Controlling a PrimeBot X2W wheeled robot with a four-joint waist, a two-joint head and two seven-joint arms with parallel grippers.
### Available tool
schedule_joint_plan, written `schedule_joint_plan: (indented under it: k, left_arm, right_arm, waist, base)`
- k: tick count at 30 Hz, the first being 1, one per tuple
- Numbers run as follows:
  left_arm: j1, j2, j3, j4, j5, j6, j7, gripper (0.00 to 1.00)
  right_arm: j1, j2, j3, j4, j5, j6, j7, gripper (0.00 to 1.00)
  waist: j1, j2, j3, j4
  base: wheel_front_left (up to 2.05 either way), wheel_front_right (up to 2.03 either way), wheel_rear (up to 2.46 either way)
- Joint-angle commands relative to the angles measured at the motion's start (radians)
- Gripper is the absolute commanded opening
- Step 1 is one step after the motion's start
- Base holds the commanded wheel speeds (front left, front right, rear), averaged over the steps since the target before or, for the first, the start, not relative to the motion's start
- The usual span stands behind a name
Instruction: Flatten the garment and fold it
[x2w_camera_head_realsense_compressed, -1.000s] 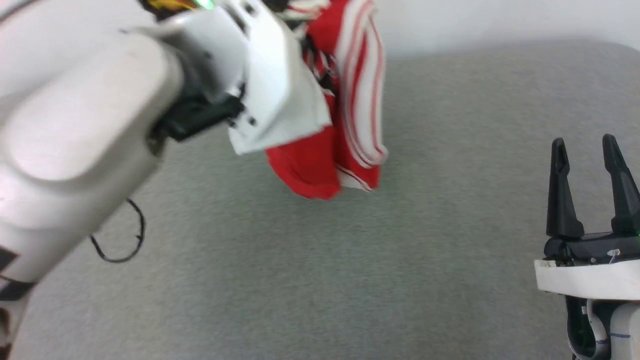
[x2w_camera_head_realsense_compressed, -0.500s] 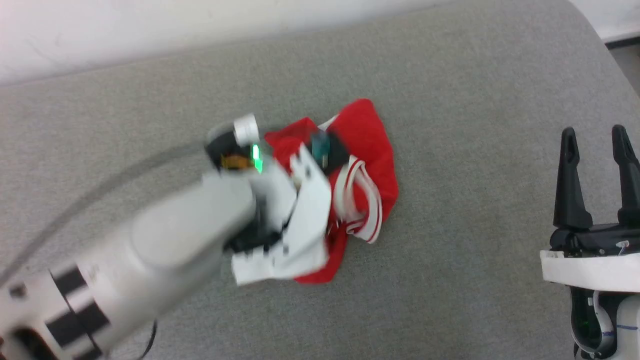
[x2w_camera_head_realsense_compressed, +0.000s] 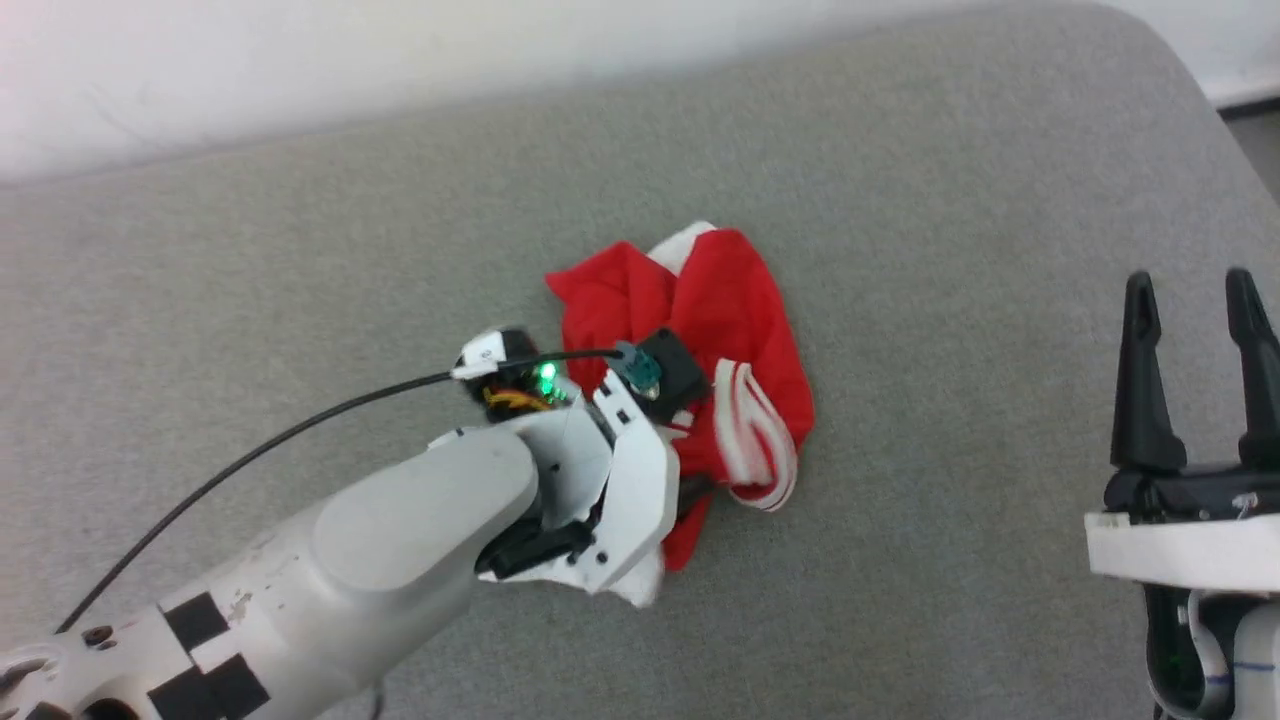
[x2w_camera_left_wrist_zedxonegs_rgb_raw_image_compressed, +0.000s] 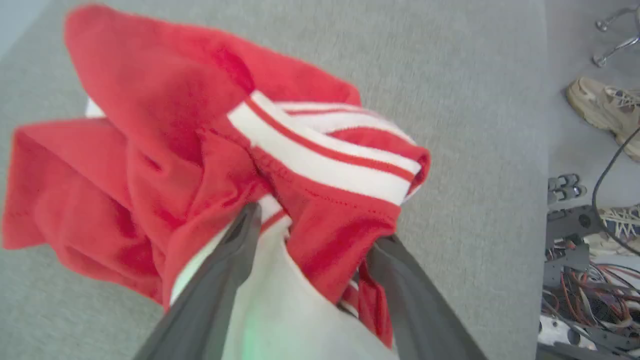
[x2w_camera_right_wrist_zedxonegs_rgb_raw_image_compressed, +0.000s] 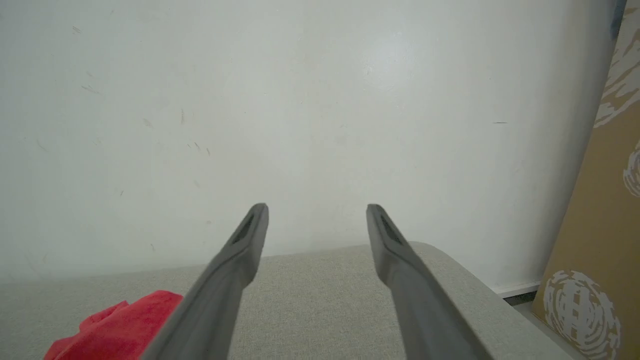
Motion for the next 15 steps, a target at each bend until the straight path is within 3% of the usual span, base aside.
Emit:
schedule_joint_plan:
  k: [1,4,9,15]
  left_arm:
    - [-0.006,-0.009,0.019,0.012,0.013,-0.006,-0.064,1.0]
    - [0.003,-0.021,0.074,0.037,0.033,0.018,-0.22,1.0]
    - [0.04,-0.012,0.169,0.031,0.071,0.132,-0.444,1.0]
    - [0.129,0.022,0.232,-0.001,0.098,0.258,-0.596,1.0]
  right_arm:
    - [0.018,0.002,-0.003,0.001,-0.008,-0.001,-0.005,1.0]
    - [0.043,0.002,-0.003,0.001,-0.016,-0.001,-0.005,1.0]
    - [0.073,0.002,-0.012,-0.001,-0.024,-0.001,-0.005,1.0]
    - [0.092,0.002,-0.02,0.0,-0.029,-0.001,-0.005,1.0]
  waist:
    - [0.0,0.0,-0.066,0.054]
    - [0.0,0.0,-0.104,0.084]
    - [0.0,0.0,-0.148,0.135]
    - [0.0,0.0,-0.177,0.174]
  base:
    - [0.0,0.0,0.0]
    - [0.0,0.0,0.0]
    - [0.0,0.0,0.0]
    - [0.0,0.0,0.0]
